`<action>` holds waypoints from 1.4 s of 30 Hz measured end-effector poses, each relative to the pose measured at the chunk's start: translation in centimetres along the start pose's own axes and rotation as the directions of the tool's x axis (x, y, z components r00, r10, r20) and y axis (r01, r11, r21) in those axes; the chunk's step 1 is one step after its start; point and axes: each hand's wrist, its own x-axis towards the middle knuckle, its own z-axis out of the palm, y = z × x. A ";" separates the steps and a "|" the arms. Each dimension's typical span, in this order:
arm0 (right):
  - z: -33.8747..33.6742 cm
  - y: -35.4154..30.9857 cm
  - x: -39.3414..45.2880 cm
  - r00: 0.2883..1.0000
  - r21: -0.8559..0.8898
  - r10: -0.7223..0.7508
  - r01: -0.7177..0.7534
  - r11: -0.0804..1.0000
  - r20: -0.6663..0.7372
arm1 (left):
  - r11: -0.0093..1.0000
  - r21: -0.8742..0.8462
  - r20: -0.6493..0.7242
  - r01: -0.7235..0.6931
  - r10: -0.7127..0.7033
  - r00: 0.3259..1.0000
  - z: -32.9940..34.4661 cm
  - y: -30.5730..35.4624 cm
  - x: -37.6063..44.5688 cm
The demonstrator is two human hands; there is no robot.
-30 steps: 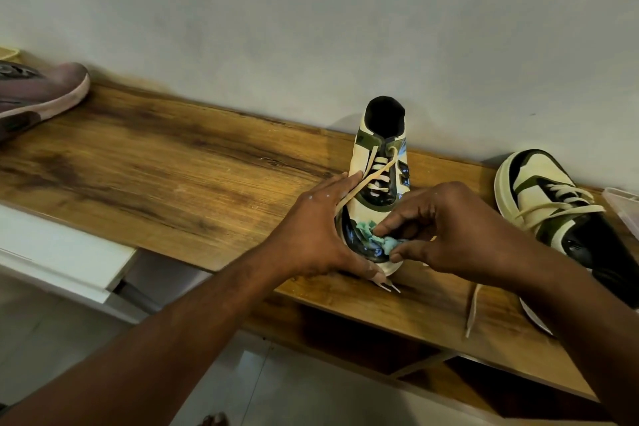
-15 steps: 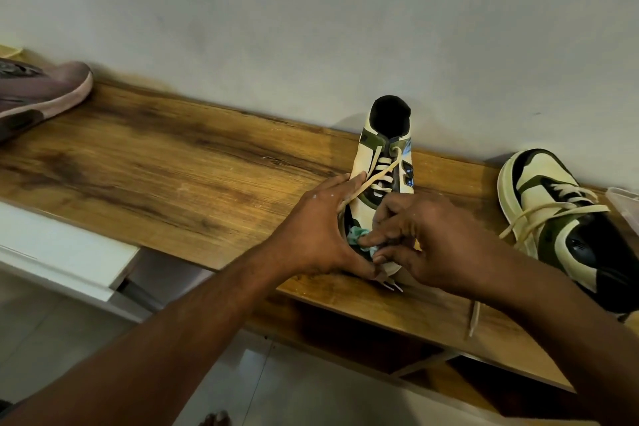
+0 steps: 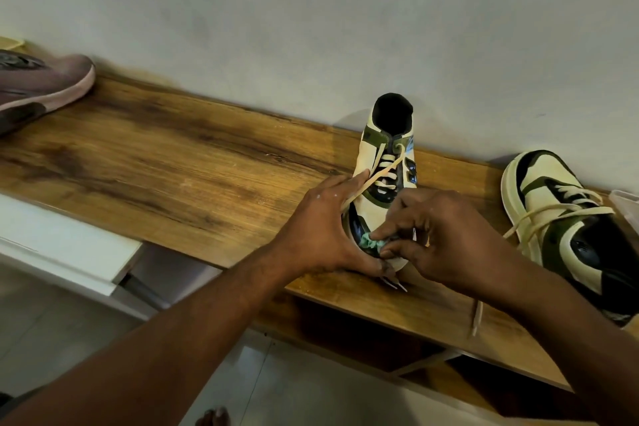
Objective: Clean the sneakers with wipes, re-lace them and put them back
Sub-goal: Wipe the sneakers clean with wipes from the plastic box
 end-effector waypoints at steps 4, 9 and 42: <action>1.9 -1.0 0.2 0.999 -0.113 -0.036 0.033 0.993 -0.026 | 0.999 -0.027 -0.022 -0.034 0.034 0.999 0.5 -0.3 -0.1; 4.8 -2.1 1.8 0.983 -0.169 0.020 -0.051 0.984 -0.181 | 0.992 -0.089 -0.068 -0.092 0.086 0.994 1.0 -0.7 0.1; -1.4 0.6 0.5 0.971 -0.023 -0.059 0.066 0.998 0.230 | 0.999 -0.040 -0.001 -0.009 0.009 1.000 1.0 0.6 -0.5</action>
